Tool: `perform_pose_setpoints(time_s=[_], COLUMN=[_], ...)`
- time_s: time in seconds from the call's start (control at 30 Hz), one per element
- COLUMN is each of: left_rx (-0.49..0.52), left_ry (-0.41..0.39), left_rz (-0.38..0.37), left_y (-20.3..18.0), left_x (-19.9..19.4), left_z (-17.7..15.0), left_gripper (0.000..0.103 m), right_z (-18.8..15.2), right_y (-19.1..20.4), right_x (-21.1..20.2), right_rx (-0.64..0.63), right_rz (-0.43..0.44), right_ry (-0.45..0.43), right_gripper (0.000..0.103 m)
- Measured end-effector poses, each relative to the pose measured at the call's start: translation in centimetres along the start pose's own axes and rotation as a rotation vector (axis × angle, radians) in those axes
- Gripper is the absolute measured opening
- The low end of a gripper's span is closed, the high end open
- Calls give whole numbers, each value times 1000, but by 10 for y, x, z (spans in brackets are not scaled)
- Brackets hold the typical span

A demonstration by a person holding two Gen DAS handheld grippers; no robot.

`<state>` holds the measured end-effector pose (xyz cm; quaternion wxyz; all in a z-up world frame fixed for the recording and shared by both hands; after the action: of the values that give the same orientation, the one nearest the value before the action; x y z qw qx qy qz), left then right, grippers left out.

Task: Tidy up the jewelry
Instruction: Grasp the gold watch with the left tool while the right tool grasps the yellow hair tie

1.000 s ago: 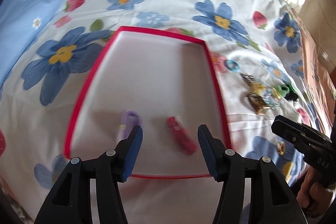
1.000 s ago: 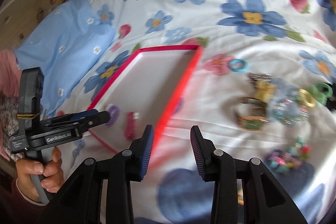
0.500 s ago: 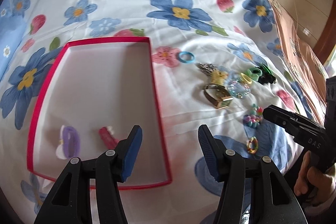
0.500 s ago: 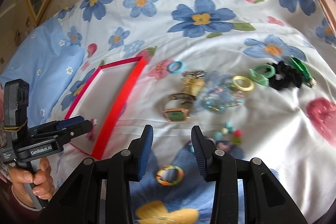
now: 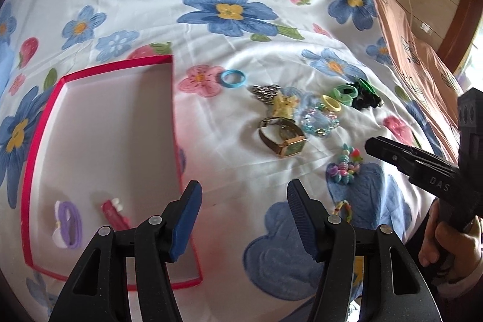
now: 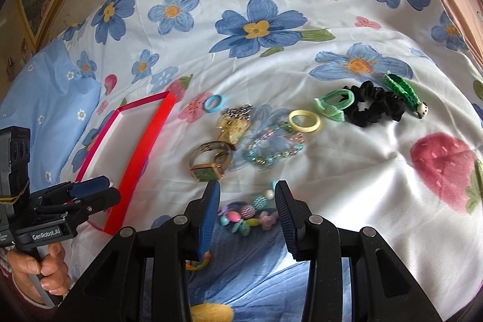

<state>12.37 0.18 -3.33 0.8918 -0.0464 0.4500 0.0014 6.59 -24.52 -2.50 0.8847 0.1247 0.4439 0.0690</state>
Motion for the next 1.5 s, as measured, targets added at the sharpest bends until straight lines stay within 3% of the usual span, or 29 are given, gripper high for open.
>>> perform_pose_setpoints(time_s=[0.4, 0.83, 1.03, 1.1, 1.13, 1.2, 1.3, 1.5], left_rx=[174, 261, 289, 292, 293, 291, 290, 242], left_ry=[28, 67, 90, 92, 96, 98, 100, 98], left_rz=[-63, -104, -113, -116, -123, -151, -159, -180], left_y=[-37, -57, -62, -63, -64, -65, -65, -56], left_x=[45, 101, 113, 114, 114, 113, 113, 105], left_z=[26, 51, 48, 48, 48, 47, 45, 40], left_gripper=[59, 56, 44, 33, 31, 14, 8, 7], right_z=[18, 45, 51, 53, 53, 54, 53, 49], right_y=[-26, -67, -80, -81, -81, -81, -79, -61], right_x=[12, 52, 68, 73, 75, 77, 75, 58], right_rx=[25, 103, 136, 130, 124, 120, 112, 78], right_rz=[-34, -91, -111, -125, -132, -138, -127, -78], right_ry=[13, 37, 41, 41, 39, 43, 36, 14], right_gripper=[39, 39, 36, 29, 20, 4, 3, 2])
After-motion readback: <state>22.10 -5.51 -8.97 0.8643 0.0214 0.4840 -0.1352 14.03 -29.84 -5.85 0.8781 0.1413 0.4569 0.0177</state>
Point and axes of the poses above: each gripper's, at about its wrist camera, not at the fingertips, and x roughly the way its jaws point, y to its left, z to its top, the point moved 4 cm from there along x, roughly the way its jaws point, and after that the axes turned 7 degrees about z, right-handed, at the moved point
